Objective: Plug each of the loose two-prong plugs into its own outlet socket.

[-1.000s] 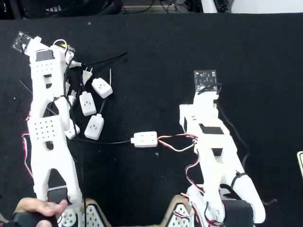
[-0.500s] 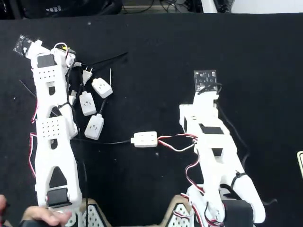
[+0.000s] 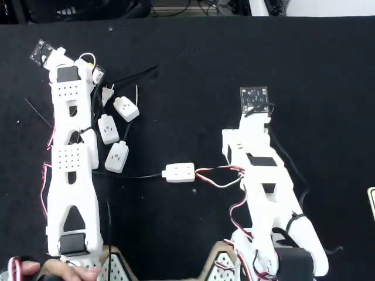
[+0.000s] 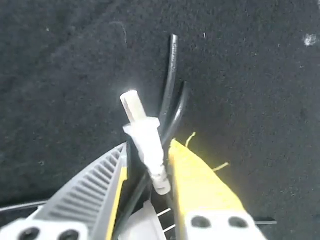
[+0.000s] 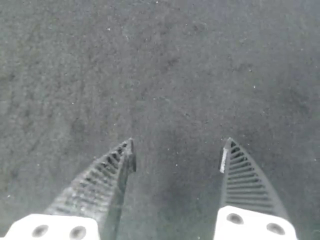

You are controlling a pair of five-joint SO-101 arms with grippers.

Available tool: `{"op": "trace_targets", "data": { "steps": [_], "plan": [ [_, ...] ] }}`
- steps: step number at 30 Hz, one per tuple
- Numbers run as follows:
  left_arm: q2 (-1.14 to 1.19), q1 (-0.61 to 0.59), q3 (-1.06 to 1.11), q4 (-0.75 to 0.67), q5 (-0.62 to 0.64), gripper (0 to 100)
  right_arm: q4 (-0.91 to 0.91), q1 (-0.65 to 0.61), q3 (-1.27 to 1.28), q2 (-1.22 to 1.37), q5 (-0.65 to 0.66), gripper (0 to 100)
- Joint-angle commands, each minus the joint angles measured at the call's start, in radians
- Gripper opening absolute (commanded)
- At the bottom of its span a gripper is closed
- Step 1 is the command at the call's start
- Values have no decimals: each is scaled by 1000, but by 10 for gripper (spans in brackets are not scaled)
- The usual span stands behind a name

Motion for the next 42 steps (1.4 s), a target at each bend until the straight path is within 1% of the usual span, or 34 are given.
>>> {"op": "trace_targets", "data": {
  "steps": [1,3,7,10,16,23,29,32,34,38,40,42],
  "plan": [
    [-21,-5,-56,6,-17,73,-17,11,-13,-2,0,266],
    [-26,-15,-58,6,-18,31,-15,12,-13,-2,0,266],
    [-38,-22,-58,9,-18,31,-15,12,-13,-2,0,266],
    [-78,-35,-59,43,-18,30,-15,12,-13,-2,0,266],
    [-259,-77,-58,121,-26,32,-15,12,-13,-2,0,266],
    [-413,-88,-58,224,-143,30,-15,11,-13,-2,0,266],
    [-486,-53,-58,433,-247,30,-15,15,-13,-2,0,266],
    [-489,-45,-54,437,-307,30,-15,17,-13,-4,0,266],
    [-493,-45,-54,437,-325,30,-15,23,-13,-5,0,266],
    [-506,-30,-21,439,-331,30,-15,98,-21,-5,-14,266],
    [-540,-13,13,439,-351,30,-15,133,-24,-7,-66,266],
    [-594,16,108,439,-382,30,-15,155,-28,-7,-115,266]
  ]
}}
